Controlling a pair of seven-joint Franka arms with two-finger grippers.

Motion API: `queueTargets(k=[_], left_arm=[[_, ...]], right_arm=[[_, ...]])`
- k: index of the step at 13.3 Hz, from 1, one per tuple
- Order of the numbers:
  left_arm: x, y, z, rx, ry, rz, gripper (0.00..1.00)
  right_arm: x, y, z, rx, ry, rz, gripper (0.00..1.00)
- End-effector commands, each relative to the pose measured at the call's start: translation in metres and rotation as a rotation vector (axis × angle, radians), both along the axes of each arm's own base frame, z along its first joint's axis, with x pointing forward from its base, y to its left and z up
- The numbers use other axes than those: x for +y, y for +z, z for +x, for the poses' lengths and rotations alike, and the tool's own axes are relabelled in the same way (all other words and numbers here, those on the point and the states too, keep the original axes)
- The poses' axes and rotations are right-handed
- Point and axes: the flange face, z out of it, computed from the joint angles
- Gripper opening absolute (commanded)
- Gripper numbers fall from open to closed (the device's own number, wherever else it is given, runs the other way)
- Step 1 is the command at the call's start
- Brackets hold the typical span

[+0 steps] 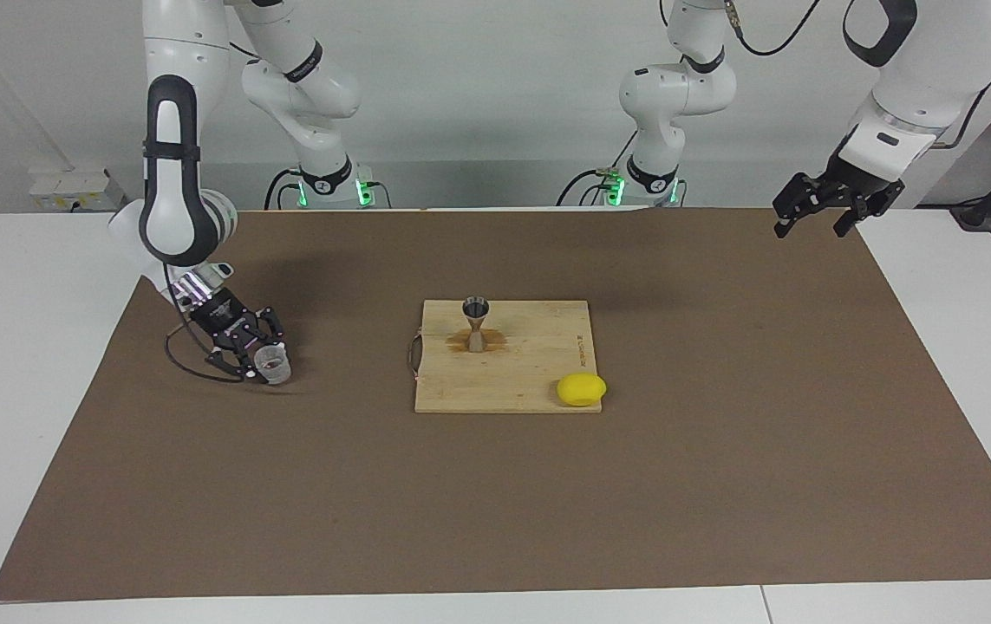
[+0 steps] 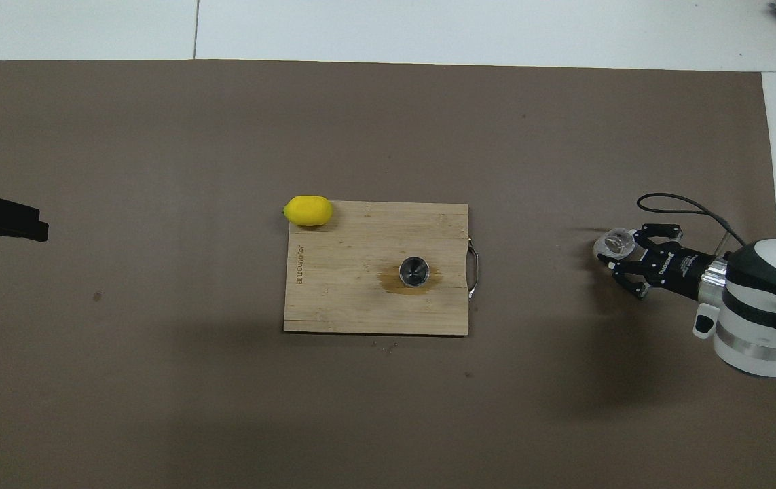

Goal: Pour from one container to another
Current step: 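Lower the glass cup onto the table and open the right gripper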

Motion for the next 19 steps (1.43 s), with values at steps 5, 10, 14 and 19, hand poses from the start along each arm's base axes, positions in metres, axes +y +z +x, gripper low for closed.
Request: queueTargets(k=[5,10,14,19], left_arm=[[0.001,0.004,-0.004,-0.018,0.01,0.021,1.0],[0.001,0.004,-0.004,-0.018,0.012,0.021,1.0],[0.001,0.004,-0.004,-0.018,0.012,0.02,1.0],[0.0,0.004,-0.004,-0.016,0.012,0.02,1.0]], right_arm=[[-0.008,0.0,-0.01,-0.023,-0.028,-0.025,0.88],[-0.007,0.0,-0.016,-0.017,-0.029,-0.025,0.98],[-0.011,0.005,-0.02,-0.021,-0.025,-0.037,0.98],[-0.023,0.016,-0.025,-0.029,0.006,-0.074,0.98]])
